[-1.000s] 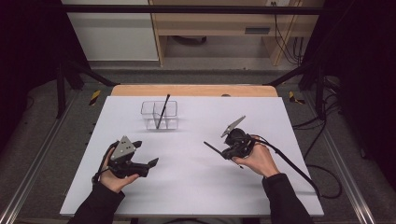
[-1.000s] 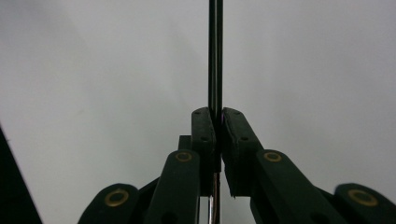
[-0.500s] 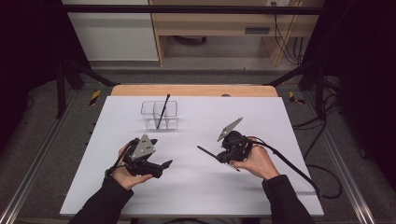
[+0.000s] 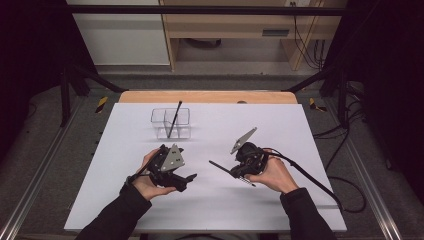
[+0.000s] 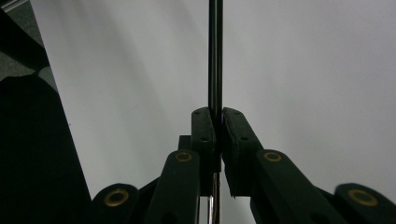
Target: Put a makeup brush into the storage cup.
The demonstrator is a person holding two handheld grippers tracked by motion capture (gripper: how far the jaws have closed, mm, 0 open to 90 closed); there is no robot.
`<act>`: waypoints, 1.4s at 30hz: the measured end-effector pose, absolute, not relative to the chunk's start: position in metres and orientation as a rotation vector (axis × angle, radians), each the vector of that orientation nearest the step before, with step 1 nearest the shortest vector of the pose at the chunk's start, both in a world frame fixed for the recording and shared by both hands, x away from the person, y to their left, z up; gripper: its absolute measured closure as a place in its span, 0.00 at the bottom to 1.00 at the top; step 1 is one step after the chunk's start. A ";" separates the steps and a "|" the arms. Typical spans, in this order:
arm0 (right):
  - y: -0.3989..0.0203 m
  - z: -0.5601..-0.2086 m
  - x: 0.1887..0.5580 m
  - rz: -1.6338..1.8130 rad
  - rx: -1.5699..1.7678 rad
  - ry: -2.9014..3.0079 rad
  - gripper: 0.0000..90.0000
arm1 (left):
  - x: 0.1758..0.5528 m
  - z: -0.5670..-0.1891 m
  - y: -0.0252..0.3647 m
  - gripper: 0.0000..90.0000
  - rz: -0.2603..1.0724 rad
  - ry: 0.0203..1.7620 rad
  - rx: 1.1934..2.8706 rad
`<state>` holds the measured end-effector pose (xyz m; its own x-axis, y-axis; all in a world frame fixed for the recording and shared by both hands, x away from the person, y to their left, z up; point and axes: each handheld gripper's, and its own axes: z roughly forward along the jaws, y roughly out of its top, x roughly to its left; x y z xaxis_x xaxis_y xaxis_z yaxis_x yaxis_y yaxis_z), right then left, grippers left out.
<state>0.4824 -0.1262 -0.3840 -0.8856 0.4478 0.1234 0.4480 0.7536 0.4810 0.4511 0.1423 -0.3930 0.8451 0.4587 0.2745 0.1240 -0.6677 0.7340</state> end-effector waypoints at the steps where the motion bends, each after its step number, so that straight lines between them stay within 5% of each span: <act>1: -0.125 -0.385 0.483 -0.801 -0.734 -2.946 0.93 | 0.451 -0.394 0.140 0.14 0.575 0.412 2.269; 28: -0.111 -0.384 0.481 -0.773 -0.673 -2.935 0.93 | 0.443 -0.399 0.086 0.20 0.668 0.083 2.404; 42: -0.103 -0.387 0.481 -0.749 -0.640 -2.931 0.93 | 0.436 -0.408 0.072 0.38 0.787 -0.084 2.473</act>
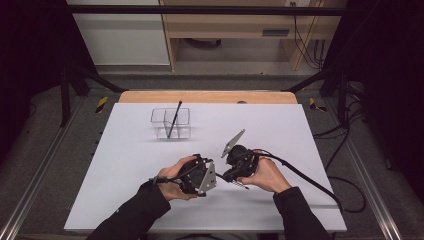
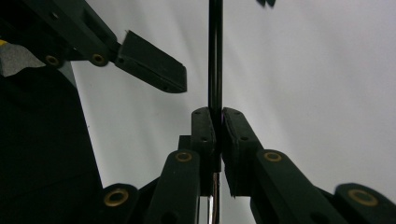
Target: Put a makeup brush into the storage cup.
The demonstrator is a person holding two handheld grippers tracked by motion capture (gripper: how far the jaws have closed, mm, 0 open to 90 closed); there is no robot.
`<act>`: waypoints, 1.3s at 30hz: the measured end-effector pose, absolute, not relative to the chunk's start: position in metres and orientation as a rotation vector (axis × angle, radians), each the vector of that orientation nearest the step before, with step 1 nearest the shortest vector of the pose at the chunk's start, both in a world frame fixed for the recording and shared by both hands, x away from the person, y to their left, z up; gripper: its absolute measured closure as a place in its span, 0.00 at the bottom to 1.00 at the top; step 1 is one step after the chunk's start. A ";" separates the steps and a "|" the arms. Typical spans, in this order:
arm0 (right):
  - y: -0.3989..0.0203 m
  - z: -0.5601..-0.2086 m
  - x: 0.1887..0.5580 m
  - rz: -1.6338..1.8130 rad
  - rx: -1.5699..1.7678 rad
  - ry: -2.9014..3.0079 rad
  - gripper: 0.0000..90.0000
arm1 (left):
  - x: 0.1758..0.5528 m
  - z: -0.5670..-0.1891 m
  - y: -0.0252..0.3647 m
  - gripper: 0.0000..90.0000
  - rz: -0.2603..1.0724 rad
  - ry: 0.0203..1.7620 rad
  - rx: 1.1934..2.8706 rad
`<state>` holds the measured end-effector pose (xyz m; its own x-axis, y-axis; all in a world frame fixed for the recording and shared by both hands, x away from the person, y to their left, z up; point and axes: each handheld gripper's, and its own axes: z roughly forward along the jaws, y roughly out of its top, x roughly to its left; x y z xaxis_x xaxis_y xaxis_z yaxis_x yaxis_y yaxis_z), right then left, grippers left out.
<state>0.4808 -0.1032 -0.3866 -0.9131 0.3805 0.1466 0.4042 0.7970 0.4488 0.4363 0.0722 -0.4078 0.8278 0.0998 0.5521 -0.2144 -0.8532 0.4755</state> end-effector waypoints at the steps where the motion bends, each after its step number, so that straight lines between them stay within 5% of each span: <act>1: -0.103 -0.386 0.481 -0.747 -0.627 -2.933 0.93 | 0.436 -0.408 0.072 0.40 0.796 -0.097 2.476; 23: -0.100 -0.384 0.477 -0.765 -0.563 -2.887 0.93 | 0.429 -0.417 0.063 0.83 0.862 -0.281 2.543; 39: -0.100 -0.384 0.476 -0.784 -0.567 -2.872 0.92 | 0.425 -0.421 0.060 0.93 0.823 -0.338 2.600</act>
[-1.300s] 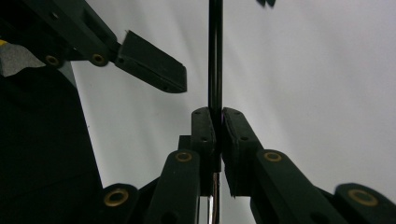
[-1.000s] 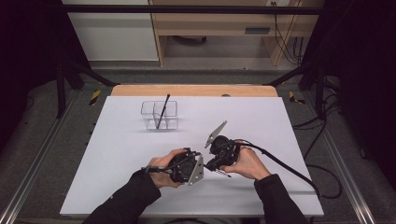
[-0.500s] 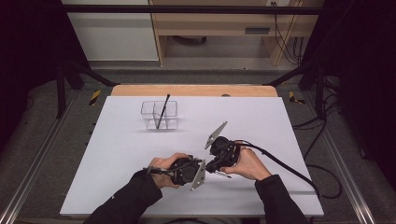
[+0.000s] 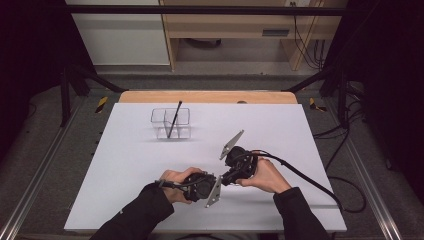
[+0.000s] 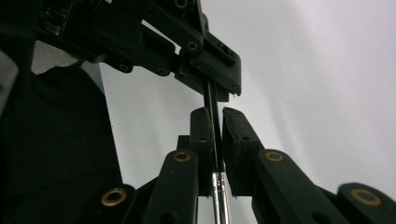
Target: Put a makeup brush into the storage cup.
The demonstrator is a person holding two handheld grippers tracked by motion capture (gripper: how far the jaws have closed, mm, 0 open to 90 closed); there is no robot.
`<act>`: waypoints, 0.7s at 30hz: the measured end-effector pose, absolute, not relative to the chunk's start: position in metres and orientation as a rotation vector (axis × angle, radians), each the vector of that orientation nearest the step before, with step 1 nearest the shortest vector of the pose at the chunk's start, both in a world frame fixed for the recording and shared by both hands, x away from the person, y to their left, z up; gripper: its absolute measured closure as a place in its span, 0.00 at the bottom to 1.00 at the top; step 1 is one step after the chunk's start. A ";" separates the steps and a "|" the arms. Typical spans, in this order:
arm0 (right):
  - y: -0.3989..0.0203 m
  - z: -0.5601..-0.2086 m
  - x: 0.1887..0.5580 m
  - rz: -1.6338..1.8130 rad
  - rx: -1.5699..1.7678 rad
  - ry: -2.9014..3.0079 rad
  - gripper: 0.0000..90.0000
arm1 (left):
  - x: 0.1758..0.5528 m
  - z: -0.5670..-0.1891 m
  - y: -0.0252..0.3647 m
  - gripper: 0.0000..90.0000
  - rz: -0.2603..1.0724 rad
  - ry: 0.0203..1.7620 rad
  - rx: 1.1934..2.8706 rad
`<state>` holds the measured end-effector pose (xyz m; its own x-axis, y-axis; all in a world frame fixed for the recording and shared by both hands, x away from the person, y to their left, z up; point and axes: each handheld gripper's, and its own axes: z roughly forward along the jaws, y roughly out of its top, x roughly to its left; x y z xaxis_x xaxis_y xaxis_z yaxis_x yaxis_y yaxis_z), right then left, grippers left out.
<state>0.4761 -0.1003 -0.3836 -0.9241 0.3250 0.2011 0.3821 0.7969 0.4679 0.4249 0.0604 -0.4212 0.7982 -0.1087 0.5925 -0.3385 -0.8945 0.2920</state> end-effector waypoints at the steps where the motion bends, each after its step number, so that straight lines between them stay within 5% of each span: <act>1: -0.100 -0.383 0.476 -0.799 -0.576 -2.873 0.91 | 0.425 -0.421 0.061 0.93 0.822 -0.335 2.600; 9: -0.112 -0.369 0.474 -0.931 -0.581 -2.946 0.81 | 0.426 -0.421 0.065 0.93 0.817 -0.272 2.600; 21: -0.155 -0.351 0.476 -1.354 -0.914 -2.938 0.52 | 0.427 -0.421 0.086 0.92 0.769 -0.104 2.592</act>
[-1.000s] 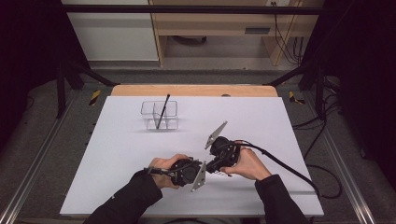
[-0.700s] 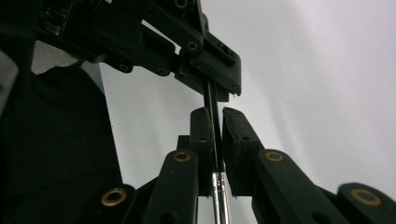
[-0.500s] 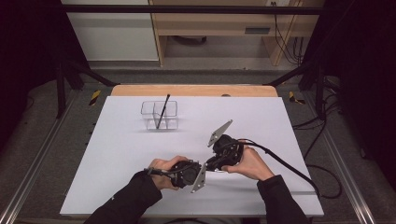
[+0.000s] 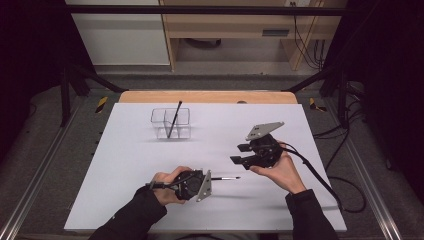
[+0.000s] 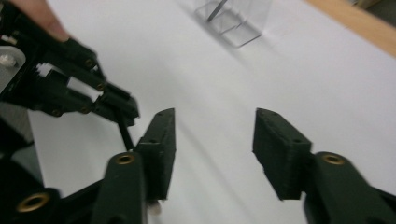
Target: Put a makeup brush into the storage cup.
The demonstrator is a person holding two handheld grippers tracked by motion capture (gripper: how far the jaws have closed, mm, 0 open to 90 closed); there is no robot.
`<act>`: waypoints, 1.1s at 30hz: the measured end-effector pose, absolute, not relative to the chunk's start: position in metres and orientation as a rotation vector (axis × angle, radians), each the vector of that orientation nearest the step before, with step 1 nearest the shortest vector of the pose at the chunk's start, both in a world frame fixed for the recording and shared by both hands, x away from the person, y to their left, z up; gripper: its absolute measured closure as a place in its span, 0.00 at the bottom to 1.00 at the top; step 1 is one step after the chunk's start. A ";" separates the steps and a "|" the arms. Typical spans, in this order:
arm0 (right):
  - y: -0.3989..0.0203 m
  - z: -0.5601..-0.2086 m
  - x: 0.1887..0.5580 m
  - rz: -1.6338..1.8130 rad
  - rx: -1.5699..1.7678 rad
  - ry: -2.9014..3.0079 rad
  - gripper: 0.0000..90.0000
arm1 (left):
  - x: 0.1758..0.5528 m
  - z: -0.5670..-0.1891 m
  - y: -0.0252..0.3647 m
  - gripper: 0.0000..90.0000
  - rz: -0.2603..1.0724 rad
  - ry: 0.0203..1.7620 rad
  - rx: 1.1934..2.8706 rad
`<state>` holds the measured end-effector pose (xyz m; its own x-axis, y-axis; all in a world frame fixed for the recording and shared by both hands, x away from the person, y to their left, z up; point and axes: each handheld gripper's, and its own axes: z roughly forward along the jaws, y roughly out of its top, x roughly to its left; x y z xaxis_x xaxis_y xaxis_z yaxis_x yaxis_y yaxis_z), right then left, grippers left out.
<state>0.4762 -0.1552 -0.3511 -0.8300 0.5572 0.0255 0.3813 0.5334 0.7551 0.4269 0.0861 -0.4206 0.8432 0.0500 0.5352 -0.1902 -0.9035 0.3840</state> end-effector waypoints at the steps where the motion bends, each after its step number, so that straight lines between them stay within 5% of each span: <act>1: -0.159 -0.350 0.475 1.192 0.820 2.523 0.48 | 0.427 -0.421 0.088 0.92 0.764 -0.091 2.589; 17: -0.198 -0.365 0.463 1.327 0.979 2.256 0.22 | 0.436 -0.422 0.118 0.92 0.631 0.266 2.466; 33: -0.198 -0.381 0.450 1.519 1.064 2.165 0.17 | 0.438 -0.423 0.127 0.92 0.549 0.513 2.341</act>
